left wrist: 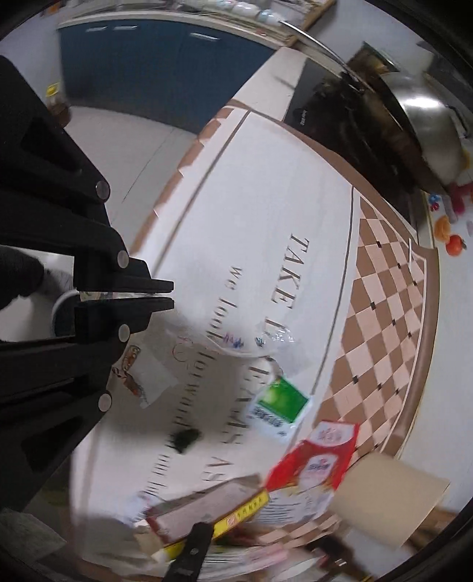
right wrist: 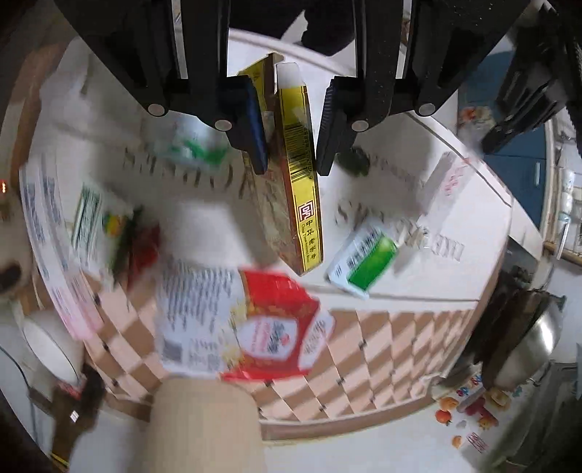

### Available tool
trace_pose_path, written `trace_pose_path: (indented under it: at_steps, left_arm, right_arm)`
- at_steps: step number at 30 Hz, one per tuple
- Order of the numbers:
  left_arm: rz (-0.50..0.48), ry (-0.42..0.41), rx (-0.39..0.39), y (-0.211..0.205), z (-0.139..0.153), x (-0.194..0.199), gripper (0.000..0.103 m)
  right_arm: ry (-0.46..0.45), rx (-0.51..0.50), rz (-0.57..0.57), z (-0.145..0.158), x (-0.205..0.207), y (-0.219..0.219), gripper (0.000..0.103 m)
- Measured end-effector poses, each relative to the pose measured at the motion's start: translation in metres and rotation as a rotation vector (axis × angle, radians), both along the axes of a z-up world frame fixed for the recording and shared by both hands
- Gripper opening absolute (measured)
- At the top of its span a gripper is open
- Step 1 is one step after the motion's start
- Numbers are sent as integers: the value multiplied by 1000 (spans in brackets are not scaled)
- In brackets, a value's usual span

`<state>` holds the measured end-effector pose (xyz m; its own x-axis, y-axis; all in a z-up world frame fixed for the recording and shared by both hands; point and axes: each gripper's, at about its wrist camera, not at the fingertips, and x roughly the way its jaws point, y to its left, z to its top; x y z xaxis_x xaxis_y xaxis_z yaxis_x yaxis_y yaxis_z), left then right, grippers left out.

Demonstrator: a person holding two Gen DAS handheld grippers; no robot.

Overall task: Collect trash
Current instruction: 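Carry both items down over the white bin and open both tools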

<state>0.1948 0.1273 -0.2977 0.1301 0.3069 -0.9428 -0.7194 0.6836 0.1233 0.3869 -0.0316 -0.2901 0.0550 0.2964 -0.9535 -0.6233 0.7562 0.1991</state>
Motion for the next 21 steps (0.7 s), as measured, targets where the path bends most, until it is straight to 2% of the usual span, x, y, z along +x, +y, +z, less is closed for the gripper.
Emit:
trace_pose_path:
  at_steps: [3,6,9,13,16,19,21]
  left_arm:
    - [-53,4,8,-1,-4,-8,0]
    - [-93,-37,37,-10,11,-21,0]
    - [-132,-99,24,-21,25,-41,0]
    - [-203,-136,-48,-36,30,-78,0]
    - [-249,-129,-124,-49,25,-107,0]
    - [-299,-82,-218,-69,1,-132,0]
    - [-320,-40,-275,-81,-22,-141,0]
  right_arm:
    - [9,12,-81,-13,-10,-11,25]
    - [19,77,-170,-8,-25,-27,24]
    - [5,118,-249,4,-52,-44,23]
    - [7,165,-314,17,-108,-74,23]
    - [27,182,-339,17,-156,-100,23]
    - [68,179,-364,0,-196,-129,22]
    - [107,169,-385,-23,-216,-147,22]
